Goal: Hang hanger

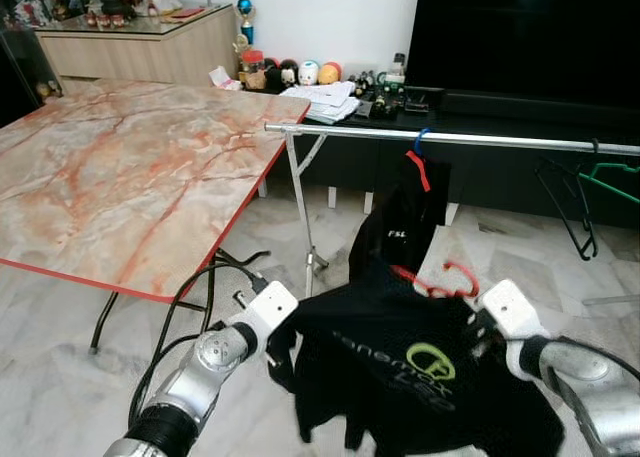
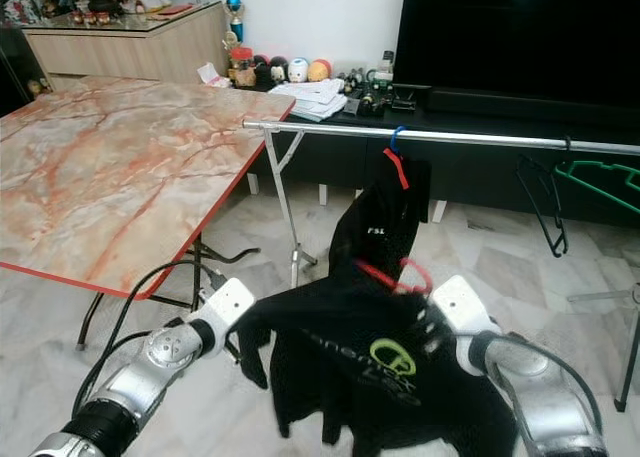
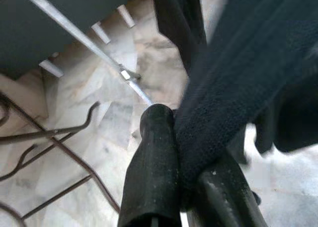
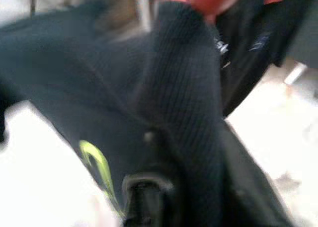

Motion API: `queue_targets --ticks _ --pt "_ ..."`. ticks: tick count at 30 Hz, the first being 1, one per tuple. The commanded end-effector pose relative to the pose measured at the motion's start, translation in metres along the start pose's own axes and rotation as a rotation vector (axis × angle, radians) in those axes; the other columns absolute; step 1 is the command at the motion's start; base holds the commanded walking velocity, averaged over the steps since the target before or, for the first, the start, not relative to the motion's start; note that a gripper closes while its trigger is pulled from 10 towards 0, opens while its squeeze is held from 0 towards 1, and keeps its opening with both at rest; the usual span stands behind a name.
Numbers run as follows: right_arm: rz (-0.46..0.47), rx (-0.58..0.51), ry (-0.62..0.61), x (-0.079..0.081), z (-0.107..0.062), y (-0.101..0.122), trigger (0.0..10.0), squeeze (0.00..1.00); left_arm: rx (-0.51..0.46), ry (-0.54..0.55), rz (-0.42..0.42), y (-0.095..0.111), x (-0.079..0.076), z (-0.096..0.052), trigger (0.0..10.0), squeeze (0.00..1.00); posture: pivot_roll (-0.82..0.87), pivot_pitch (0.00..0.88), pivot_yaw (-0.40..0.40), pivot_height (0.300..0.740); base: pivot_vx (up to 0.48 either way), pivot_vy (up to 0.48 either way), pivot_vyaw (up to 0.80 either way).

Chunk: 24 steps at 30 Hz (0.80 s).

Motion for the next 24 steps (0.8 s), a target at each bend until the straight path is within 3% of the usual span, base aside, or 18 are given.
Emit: queue_targets --ticks 1,2,6,7,8,9,10,12,13,14,15,17,20,21,22,23,24 --pt "0.162 -0.044 -0.252 -0.054 -0.017 0.004 10.0 0.0 0.13 0.169 -0.054 -0.035 0.039 -0.014 0.0 0.0 0.0 0.0 0.038 0.74 0.0 0.0 0.0" --pt "0.162 -0.044 -0.252 -0.054 -0.017 0.004 10.0 0.0 0.13 0.169 -0.054 -0.035 0.039 -0.014 0.0 0.0 0.0 0.0 0.038 0.74 0.0 0.0 0.0" --pt "0.315 -0.154 -0.311 -0.059 -0.016 0.017 10.0 0.0 0.158 0.144 -0.055 -0.039 0.032 -0.013 0.0 0.0 0.0 0.0 0.037 0.74 0.0 0.0 0.0" --pt "0.361 -0.189 -0.303 -0.053 -0.013 0.022 10.0 0.0 0.162 0.057 -0.059 -0.038 0.016 -0.011 0.0 0.0 0.01 0.0 0.034 0.74 0.0 0.0 0.0" --pt "0.361 -0.189 -0.303 -0.053 -0.013 0.022 10.0 0.0 0.162 0.057 -0.059 -0.038 0.016 -0.011 0.0 0.0 0.01 0.0 0.034 0.74 0.0 0.0 0.0" --pt "0.384 -0.203 -0.288 -0.046 -0.009 0.025 10.0 0.0 0.163 -0.027 -0.057 -0.036 0.0 -0.009 0.0 0.0 0.01 0.0 0.034 0.74 0.0 0.0 0.0" --pt "0.384 -0.203 -0.288 -0.046 -0.009 0.025 10.0 0.0 0.163 -0.027 -0.057 -0.036 0.0 -0.009 0.0 0.0 0.01 0.0 0.034 0.74 0.0 0.0 0.0" --pt "0.377 -0.194 -0.242 -0.03 -0.001 0.027 10.0 0.0 0.166 -0.272 -0.031 -0.033 -0.044 -0.013 0.0 0.0 0.01 0.0 0.032 0.74 0.0 0.0 0.0" --pt "0.377 -0.194 -0.242 -0.03 -0.001 0.027 10.0 0.0 0.166 -0.272 -0.031 -0.033 -0.044 -0.013 0.0 0.0 0.01 0.0 0.032 0.74 0.0 0.0 0.0" --pt "0.377 -0.18 -0.225 -0.025 0.002 0.025 10.0 0.0 0.144 -0.378 -0.005 -0.029 -0.062 -0.017 0.0 0.0 0.01 0.0 0.032 0.74 0.0 0.0 0.0" --pt "0.377 -0.18 -0.225 -0.025 0.002 0.025 10.0 0.0 0.144 -0.378 -0.005 -0.029 -0.062 -0.017 0.0 0.0 0.01 0.0 0.032 0.74 0.0 0.0 0.0" --pt "0.314 -0.13 -0.147 -0.009 0.009 0.021 10.0 0.0 0.081 -0.588 -0.017 -0.016 -0.098 -0.031 0.0 0.0 0.01 0.0 0.03 0.74 0.0 0.0 0.0" --pt "0.256 -0.105 -0.09 0.003 0.013 0.02 10.0 0.0 0.054 -0.652 -0.038 -0.008 -0.111 -0.035 0.0 0.0 0.01 0.0 0.028 0.74 0.0 0.0 0.0" --pt "0.231 -0.102 -0.066 0.008 0.014 0.021 10.0 0.0 0.053 -0.646 -0.047 -0.007 -0.112 -0.034 0.6 0.0 0.01 0.0 0.028 0.74 0.0 0.0 0.0" --pt "0.207 -0.101 -0.046 0.011 0.015 0.021 10.0 0.0 0.049 -0.644 -0.051 -0.006 -0.113 -0.034 6.2 0.0 0.0 0.0 0.028 0.74 0.0 0.0 0.0" --pt "0.101 -0.068 0.034 0.024 0.016 0.019 10.0 0.0 0.026 -0.638 -0.06 -0.002 -0.112 -0.033 10.0 1.0 0.01 0.0 0.027 0.74 0.0 0.0 0.0" --pt "0.101 -0.068 0.034 0.024 0.016 0.019 10.0 0.0 0.026 -0.638 -0.06 -0.002 -0.112 -0.033 10.0 1.0 0.01 0.0 0.027 0.74 0.0 0.0 0.0"
Point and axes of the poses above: a point about 5 cm out from each wrist's last joint towards the gripper, its own z axis pointing out of the wrist towards the gripper, its own y axis along the axis of the wrist's last joint, x = y × z, the point moved 5 cm from there along z, pointing out of the wrist towards the gripper, and after that the axes turned 9 degrees about -z, right-handed, at the moved point
